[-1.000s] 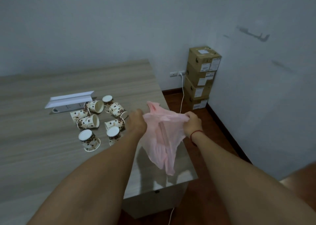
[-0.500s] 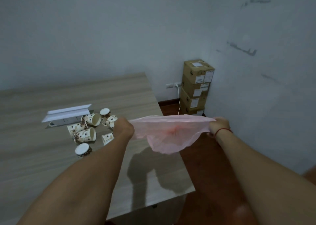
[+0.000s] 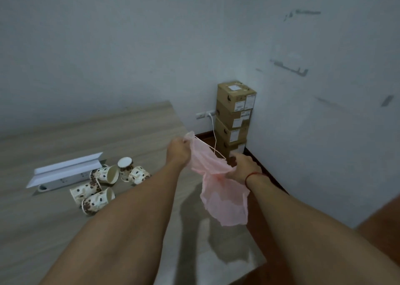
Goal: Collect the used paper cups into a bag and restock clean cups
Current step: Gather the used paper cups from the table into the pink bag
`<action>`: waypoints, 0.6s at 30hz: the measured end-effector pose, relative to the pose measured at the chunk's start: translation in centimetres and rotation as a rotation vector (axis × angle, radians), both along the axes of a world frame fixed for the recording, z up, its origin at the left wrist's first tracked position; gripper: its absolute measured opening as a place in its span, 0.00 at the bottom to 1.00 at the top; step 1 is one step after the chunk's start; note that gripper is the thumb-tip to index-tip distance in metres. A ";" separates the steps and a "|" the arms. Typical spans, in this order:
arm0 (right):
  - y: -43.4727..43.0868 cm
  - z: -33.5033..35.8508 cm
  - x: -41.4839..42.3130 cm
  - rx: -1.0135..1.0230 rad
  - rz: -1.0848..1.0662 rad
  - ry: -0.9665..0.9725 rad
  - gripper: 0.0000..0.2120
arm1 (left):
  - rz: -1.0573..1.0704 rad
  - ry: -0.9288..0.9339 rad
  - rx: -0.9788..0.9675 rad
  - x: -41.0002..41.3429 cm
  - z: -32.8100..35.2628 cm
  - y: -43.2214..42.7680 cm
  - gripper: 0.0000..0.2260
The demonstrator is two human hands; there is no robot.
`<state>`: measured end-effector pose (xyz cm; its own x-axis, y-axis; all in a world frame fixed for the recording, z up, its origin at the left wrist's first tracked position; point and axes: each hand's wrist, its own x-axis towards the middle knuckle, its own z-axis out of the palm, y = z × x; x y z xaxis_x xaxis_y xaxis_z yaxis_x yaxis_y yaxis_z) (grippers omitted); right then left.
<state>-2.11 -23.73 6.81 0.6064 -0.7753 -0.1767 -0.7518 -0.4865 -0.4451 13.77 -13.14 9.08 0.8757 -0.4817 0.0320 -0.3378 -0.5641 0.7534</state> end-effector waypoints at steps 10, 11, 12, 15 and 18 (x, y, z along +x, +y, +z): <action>2.6 -0.2 9.1 0.229 -0.516 -0.356 0.20 | -0.250 0.017 0.326 9.0 -3.7 3.0 0.28; 2.6 -0.3 9.4 0.236 -0.512 -0.364 0.21 | -0.244 0.014 0.340 9.6 -4.8 3.5 0.23; 2.6 -0.5 9.7 0.240 -0.489 -0.360 0.21 | -0.229 0.011 0.334 10.0 -5.7 3.9 0.19; 2.6 -1.5 9.9 0.235 -0.366 -0.296 0.19 | -0.154 0.049 0.258 10.6 -7.0 4.6 0.10; 2.5 -2.5 10.2 0.167 -0.247 -0.239 0.14 | -0.119 0.095 0.190 11.1 -6.7 4.7 0.06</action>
